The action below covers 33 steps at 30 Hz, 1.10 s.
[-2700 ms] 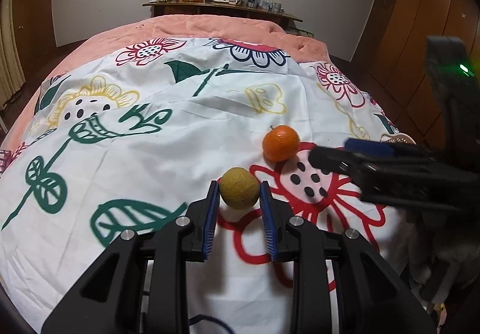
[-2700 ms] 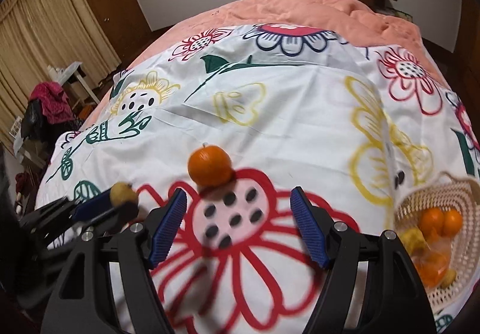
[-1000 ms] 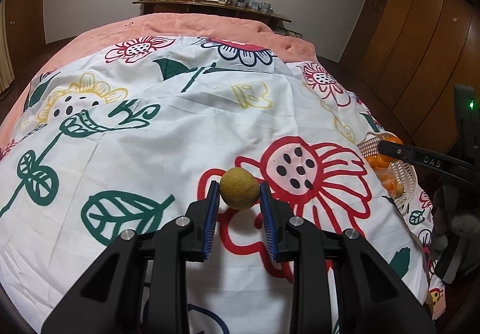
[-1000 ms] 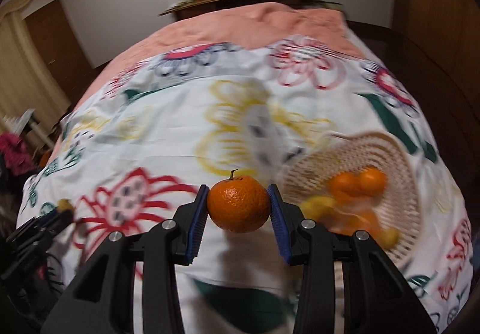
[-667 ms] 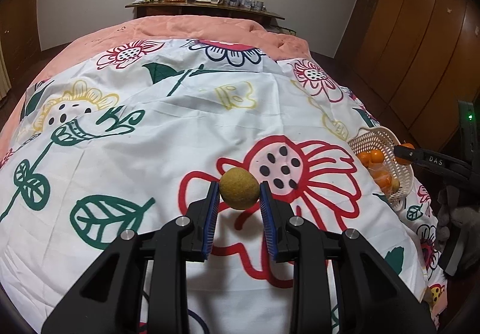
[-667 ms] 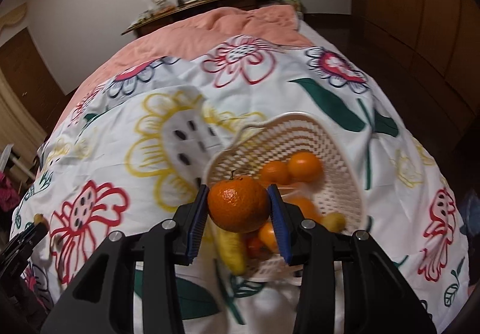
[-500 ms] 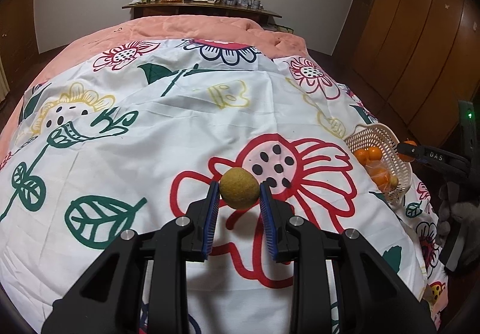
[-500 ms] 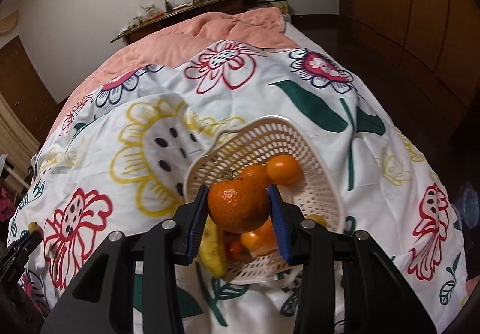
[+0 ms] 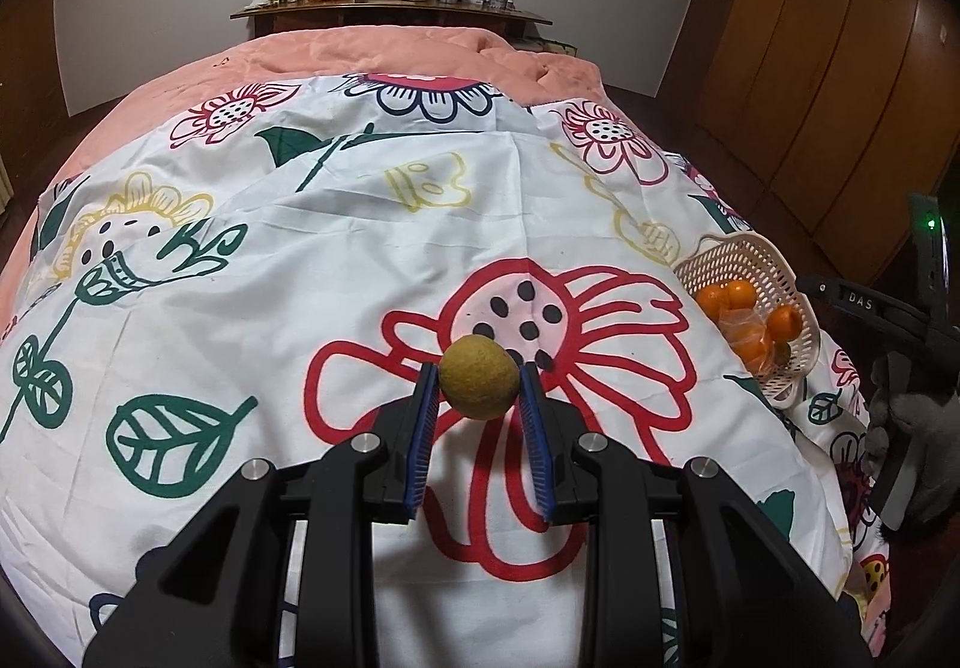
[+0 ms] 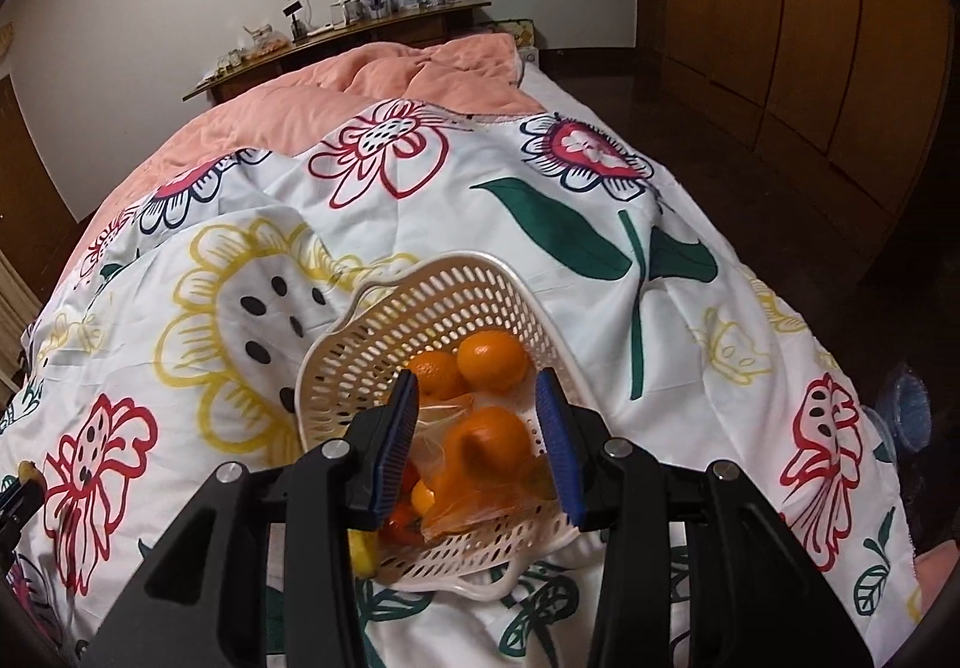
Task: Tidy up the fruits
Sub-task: 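Open the right gripper to drop the mandarin into the basket, then carry the lime into the basket and open the left gripper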
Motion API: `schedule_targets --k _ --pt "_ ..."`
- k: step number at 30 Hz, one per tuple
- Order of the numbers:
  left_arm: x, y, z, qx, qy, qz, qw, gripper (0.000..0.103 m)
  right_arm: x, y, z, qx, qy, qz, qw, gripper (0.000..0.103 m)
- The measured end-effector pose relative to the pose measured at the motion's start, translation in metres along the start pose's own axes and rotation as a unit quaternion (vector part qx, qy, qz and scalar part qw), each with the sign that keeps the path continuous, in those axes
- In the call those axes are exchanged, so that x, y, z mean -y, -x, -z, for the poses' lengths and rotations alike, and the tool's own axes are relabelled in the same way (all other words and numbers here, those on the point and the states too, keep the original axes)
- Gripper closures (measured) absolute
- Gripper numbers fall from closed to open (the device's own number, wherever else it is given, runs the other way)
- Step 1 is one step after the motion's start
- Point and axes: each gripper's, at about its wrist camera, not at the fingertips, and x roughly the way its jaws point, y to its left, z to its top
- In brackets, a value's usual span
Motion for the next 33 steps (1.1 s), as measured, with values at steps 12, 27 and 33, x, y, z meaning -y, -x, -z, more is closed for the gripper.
schedule_targets --k 12,27,33 --pt "0.025 0.000 -0.007 -0.004 -0.025 0.008 0.9997 0.075 0.011 0.009 0.006 0.012 -0.018 -0.019 1.000 0.062" --pt "0.090 -0.013 -0.020 -0.024 -0.079 0.045 0.9956 0.075 0.036 0.018 0.020 0.034 -0.048 -0.055 0.997 0.052" --pt "0.119 -0.022 -0.029 -0.029 -0.102 0.056 0.9928 0.075 0.055 0.016 0.026 0.037 -0.069 -0.065 0.995 0.051"
